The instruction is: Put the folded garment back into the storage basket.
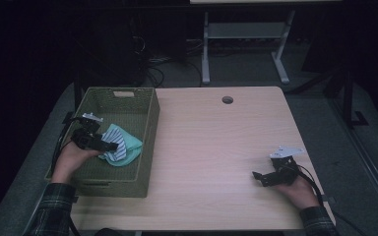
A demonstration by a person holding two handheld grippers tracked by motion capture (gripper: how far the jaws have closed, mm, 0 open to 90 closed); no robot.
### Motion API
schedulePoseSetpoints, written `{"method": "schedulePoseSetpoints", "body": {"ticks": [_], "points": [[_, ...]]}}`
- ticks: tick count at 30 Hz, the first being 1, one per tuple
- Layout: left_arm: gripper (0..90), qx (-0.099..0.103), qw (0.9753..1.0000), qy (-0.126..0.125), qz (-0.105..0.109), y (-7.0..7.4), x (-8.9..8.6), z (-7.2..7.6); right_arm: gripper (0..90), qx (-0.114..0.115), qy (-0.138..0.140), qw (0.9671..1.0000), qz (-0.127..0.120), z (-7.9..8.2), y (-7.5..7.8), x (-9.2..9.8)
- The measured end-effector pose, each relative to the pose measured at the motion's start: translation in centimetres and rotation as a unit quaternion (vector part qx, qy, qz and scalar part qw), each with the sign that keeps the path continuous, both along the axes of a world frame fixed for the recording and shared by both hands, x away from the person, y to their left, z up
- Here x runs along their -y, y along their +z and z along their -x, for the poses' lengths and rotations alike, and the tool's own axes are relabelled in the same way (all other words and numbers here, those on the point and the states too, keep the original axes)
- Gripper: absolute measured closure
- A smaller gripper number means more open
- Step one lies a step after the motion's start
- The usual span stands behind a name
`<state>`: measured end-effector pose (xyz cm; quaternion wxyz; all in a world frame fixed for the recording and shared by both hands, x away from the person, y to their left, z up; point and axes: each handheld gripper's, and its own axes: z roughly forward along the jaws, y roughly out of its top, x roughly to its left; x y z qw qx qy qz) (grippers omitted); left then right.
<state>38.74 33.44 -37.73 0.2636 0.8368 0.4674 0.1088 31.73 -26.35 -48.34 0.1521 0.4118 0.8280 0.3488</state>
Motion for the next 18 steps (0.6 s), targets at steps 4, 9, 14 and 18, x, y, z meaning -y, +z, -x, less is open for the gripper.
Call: {"method": "schedulePoseSetpoints", "body": {"ticks": [4,9,14,18], "points": [[16.4,0.012,0.9998,-0.012,0.007,1.1,1.3,0.2,2.1,-0.001,-0.001,1.0,0.0,0.0,0.0,0.0],[16.4,0.03,0.999,-0.031,0.014,2.6,3.6,0.4,2.2,-0.001,-0.001,1.0,0.0,0.0,0.0,0.0],[16.4,0.043,0.9977,-0.047,0.02,3.6,5.5,0.6,2.1,-0.001,-0.001,1.0,0.0,0.0,0.0,0.0],[16.4,0.05,0.9964,-0.062,0.027,4.1,6.9,0.6,2.2,0.0,0.0,1.0,0.0,0.0,0.0,0.0]]}}
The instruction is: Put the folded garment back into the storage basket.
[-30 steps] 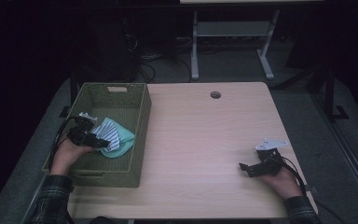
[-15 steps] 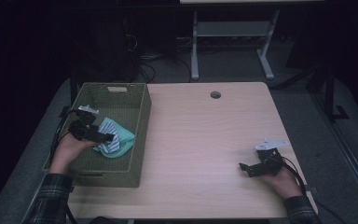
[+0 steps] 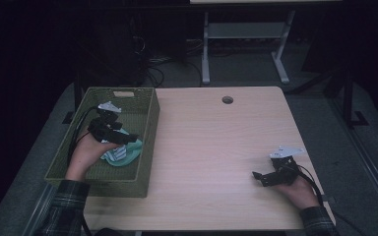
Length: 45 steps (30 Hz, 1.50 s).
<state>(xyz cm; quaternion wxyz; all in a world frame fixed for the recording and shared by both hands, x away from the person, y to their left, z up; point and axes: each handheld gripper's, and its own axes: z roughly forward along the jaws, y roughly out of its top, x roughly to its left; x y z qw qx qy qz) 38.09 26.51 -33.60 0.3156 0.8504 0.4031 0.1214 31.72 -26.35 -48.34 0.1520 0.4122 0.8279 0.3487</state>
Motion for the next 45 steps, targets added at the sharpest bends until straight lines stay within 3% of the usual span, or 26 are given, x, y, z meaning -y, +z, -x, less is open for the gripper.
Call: {"method": "schedulePoseSetpoints", "body": {"ticks": [14,22,37,45], "points": [[16.4,0.024,0.9988,-0.036,0.023,1.3,4.5,0.7,2.2,0.0,0.0,1.0,0.0,0.0,0.0,0.0],[16.5,0.031,0.9974,-0.055,0.035,1.3,7.1,1.1,2.2,0.0,0.0,1.0,0.0,0.0,0.0,0.0],[16.5,0.043,0.9936,-0.082,0.064,-0.9,12.6,1.6,2.1,0.0,0.0,1.0,0.0,0.0,0.0,0.0],[16.5,0.043,0.9931,-0.092,0.059,-2.6,14.7,2.0,2.2,0.0,0.0,1.0,0.0,0.0,0.0,0.0]]}}
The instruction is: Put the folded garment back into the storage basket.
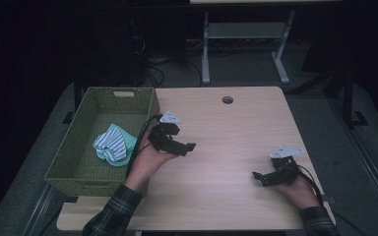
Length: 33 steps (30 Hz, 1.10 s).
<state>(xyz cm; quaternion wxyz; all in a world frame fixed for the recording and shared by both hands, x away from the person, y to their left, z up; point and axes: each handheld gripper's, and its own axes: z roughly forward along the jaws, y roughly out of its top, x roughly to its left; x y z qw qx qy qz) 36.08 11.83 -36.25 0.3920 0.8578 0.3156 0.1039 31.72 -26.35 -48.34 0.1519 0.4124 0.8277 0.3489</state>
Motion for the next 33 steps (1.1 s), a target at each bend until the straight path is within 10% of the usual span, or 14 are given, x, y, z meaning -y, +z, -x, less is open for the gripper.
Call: {"method": "schedulePoseSetpoints", "body": {"ticks": [33], "points": [[16.4,-0.021,0.9982,-0.005,-0.056,-9.6,3.3,0.9,2.1,0.0,0.0,1.0,0.0,0.0,0.0,0.0]]}}
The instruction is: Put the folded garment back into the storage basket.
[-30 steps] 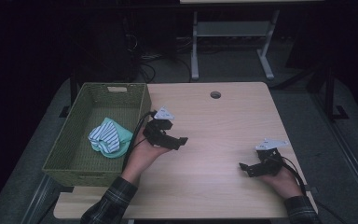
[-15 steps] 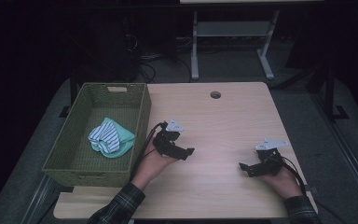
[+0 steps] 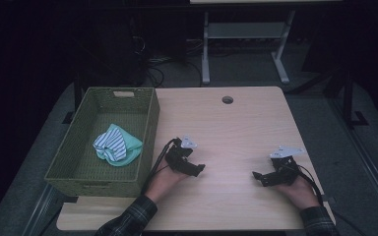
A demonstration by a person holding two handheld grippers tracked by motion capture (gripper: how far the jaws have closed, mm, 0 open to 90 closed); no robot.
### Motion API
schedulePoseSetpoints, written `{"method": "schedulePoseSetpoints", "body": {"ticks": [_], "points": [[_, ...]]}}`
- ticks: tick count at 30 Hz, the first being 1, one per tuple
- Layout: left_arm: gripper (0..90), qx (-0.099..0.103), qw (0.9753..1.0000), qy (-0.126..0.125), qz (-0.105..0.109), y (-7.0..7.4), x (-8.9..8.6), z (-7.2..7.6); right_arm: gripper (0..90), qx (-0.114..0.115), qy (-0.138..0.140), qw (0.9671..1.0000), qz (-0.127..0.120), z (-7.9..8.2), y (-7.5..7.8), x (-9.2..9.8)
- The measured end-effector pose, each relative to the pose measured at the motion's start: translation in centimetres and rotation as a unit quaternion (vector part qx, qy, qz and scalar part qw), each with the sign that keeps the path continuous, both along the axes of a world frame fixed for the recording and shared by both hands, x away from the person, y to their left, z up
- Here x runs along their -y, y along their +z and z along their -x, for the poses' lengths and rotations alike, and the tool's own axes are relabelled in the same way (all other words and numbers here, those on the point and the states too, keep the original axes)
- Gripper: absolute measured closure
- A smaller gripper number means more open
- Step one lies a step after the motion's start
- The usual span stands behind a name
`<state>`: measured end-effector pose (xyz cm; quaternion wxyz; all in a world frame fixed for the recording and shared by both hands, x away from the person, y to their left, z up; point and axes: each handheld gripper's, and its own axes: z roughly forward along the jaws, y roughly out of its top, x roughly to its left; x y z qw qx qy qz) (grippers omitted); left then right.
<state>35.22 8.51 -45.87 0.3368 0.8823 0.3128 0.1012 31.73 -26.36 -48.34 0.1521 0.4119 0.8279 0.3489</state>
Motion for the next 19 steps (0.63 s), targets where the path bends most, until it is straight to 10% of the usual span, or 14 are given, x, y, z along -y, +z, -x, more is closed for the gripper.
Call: {"method": "schedulePoseSetpoints", "body": {"ticks": [19], "points": [[14.6,0.024,0.9997,-0.006,0.0,-1.5,-0.2,0.7,2.1,-0.001,0.0,1.0,0.0,0.0,0.0,0.0]]}}
